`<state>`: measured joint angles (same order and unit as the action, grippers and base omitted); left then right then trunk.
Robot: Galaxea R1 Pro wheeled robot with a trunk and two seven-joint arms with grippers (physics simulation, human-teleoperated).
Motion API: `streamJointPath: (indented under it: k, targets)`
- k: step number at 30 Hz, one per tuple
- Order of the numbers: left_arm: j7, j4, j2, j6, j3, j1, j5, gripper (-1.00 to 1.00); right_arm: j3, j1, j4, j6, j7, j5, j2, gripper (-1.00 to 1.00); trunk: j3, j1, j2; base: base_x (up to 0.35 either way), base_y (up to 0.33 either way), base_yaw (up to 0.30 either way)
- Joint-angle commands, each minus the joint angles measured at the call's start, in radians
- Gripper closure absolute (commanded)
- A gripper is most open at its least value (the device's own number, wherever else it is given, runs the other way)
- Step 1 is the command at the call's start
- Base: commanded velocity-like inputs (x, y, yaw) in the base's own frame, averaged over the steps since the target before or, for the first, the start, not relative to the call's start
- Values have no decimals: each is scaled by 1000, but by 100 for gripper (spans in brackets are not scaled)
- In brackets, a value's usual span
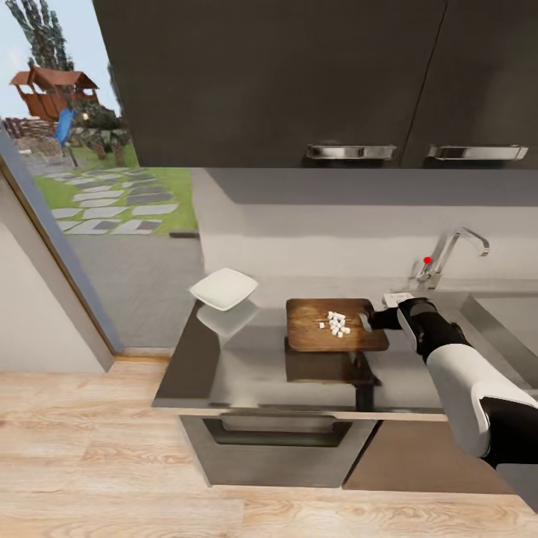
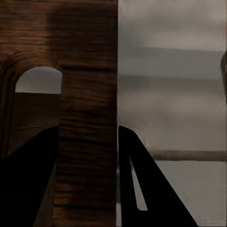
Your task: In the kitchen, take the Vidalia onion out of the sink, dice it on the chopping board with the paring knife, put the diced onion into the bowl on the countertop, then place both the paring knife and the chopping board into the sink.
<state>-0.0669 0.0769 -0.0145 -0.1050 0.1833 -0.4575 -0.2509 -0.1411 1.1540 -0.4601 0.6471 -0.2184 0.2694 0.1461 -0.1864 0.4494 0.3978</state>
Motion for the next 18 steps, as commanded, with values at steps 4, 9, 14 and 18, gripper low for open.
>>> streamJointPath:
  k: [4, 9, 14, 18]
  targets:
    - [-1, 4, -1, -7, 8, -2, -8, -100, -8, 1, -2, 13, -8, 7, 0, 100, -2, 1, 2, 39, 298, 0]
    - [-1, 4, -1, -7, 8, -2, -8, -100, -8, 1, -2, 14, -7, 8, 1, 100, -2, 1, 2, 129, 298, 0]
    - [-1, 4, -1, -7, 8, -2, -8, -100, -8, 1, -2, 14, -6, 8, 3, 100, -2, 1, 2, 171, 298, 0]
    - [-1, 4, -1, -7, 8, -2, -8, -100, -8, 1, -3, 14, -6, 8, 5, 100, -2, 1, 2, 183, 297, 0]
